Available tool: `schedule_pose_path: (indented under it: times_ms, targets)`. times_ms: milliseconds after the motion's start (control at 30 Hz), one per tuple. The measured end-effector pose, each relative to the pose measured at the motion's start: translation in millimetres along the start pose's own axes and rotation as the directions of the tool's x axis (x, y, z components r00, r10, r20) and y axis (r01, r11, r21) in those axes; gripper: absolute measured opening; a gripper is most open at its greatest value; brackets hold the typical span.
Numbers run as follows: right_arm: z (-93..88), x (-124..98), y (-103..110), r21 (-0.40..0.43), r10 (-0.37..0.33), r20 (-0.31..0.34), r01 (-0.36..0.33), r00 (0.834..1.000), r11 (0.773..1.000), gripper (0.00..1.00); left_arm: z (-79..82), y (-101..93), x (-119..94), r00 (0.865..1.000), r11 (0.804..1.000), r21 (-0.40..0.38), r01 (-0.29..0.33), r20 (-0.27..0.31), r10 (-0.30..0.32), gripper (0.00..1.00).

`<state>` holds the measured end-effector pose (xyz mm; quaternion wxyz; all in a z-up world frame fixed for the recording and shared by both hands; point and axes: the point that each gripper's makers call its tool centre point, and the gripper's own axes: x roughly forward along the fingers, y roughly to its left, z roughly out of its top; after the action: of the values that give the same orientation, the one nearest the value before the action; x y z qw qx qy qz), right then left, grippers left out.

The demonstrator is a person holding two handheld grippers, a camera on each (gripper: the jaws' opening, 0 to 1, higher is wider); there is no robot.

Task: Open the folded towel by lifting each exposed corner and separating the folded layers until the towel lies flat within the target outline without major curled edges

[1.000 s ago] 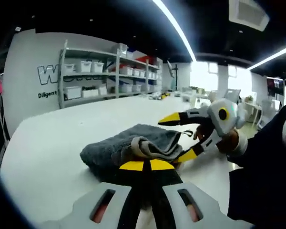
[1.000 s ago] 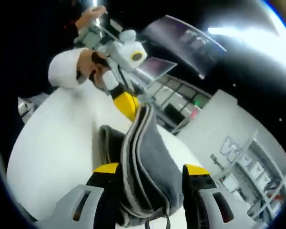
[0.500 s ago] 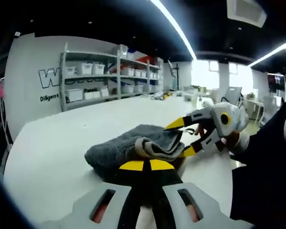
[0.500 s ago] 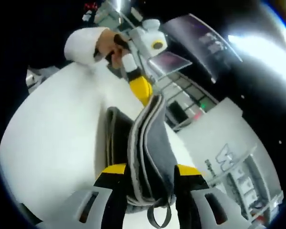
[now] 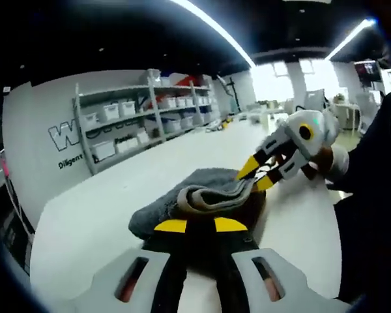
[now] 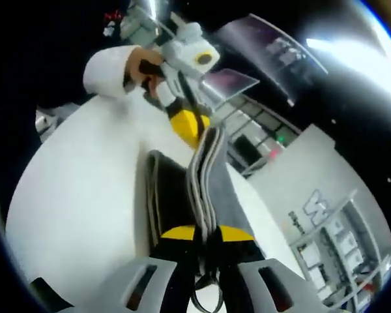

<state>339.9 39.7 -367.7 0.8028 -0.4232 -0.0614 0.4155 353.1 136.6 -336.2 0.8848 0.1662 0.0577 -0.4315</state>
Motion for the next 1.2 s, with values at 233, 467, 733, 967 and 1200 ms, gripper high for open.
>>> schedule_pose_path:
  times_ms: [233,467,733,967,1200]
  targets:
    - [10.3,-1.8,-9.9,0.151,0.020,0.048,-0.027,0.999,0.988,0.04,1.4,4.7,-2.6,0.998,0.992,0.116,-0.056,0.002,0.056,0.24]
    - [17.5,0.6,-21.9,0.179,0.054,0.039,-0.060,0.998,0.982,0.04,6.2,20.5,-5.5,0.991,0.981,0.140,-0.134,0.025,0.132,0.33]
    - [22.3,2.6,-35.5,0.230,0.103,0.060,-0.114,0.993,0.967,0.04,15.2,24.3,1.6,0.988,0.975,0.181,-0.132,0.109,0.113,0.39]
    - [24.9,5.4,-58.0,0.298,0.141,0.120,-0.171,0.983,0.939,0.04,31.7,24.2,10.2,0.988,0.970,0.238,-0.058,0.152,0.022,0.39]
    - [23.5,11.6,-80.3,0.345,0.142,0.160,-0.190,0.977,0.919,0.04,46.1,24.9,23.5,0.973,0.978,0.206,0.027,0.221,-0.073,0.31]
